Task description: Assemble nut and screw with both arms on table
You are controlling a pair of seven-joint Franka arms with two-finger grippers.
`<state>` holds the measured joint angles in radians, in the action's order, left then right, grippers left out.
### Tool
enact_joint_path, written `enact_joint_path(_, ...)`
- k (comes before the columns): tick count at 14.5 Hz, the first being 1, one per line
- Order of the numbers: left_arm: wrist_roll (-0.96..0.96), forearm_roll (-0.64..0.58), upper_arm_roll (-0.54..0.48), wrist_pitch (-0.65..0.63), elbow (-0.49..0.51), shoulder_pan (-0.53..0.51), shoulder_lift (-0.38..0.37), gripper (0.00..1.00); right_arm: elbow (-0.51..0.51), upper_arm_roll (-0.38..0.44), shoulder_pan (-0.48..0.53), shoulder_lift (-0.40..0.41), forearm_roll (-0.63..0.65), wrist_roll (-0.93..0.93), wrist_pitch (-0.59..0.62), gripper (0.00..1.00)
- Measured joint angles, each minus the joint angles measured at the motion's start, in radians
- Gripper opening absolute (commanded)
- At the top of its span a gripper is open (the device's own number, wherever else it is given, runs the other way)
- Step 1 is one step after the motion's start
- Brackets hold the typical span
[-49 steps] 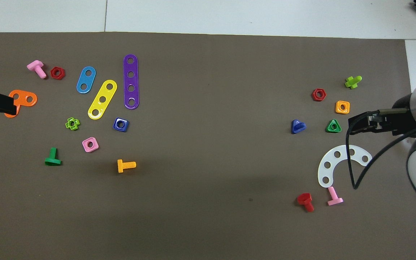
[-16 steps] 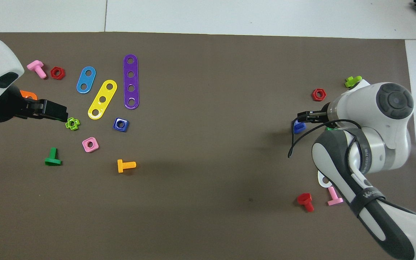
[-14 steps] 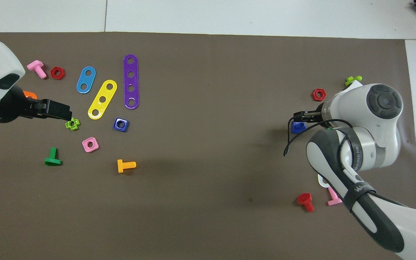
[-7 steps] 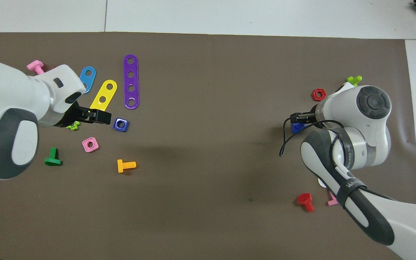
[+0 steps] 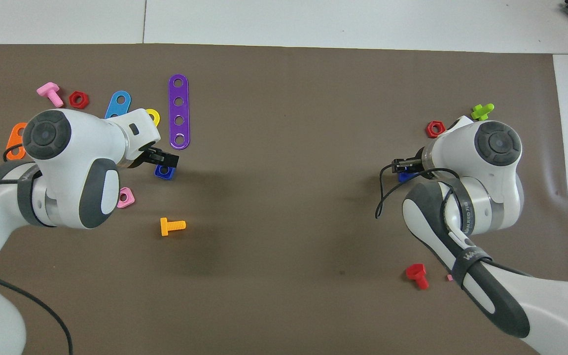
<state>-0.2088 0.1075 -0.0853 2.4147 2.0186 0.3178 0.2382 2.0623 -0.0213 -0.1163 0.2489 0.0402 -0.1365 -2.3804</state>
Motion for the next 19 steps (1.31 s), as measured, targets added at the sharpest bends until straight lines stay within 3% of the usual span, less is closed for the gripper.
enact_joint_path(2, -0.044, 0.000, 0.001, 0.035, 0.001, 0.001, 0.054, 0.98, 0.005, 0.000, 0.000, 0.000, 0.000, 0.000, 0.000, 0.04)
enact_joint_path(3, -0.061, 0.000, 0.001, 0.041, 0.002, 0.001, 0.073, 0.98, 0.006, 0.000, 0.000, 0.000, 0.000, 0.000, 0.000, 0.00)
enact_joint_path(9, -0.174, 0.000, 0.002, 0.022, 0.035, 0.002, 0.084, 0.89, -0.009, -0.001, -0.003, -0.057, -0.002, -0.027, 0.033, 0.00)
enact_joint_path(12, -0.158, 0.000, 0.002, 0.021, 0.057, 0.003, 0.071, 0.84, -0.031, -0.012, -0.085, -0.065, -0.003, -0.175, 0.038, 0.00)
enact_joint_path(15, -0.142, 0.000, 0.002, 0.020, 0.066, 0.007, 0.059, 0.63, -0.066, -0.019, -0.218, -0.065, -0.004, -0.352, 0.044, 0.00)
enact_joint_path(19, -0.136, -0.001, 0.001, 0.018, 0.068, 0.021, 0.046, 0.24, -0.111, -0.022, -0.348, -0.041, -0.004, -0.473, 0.063, 0.00)
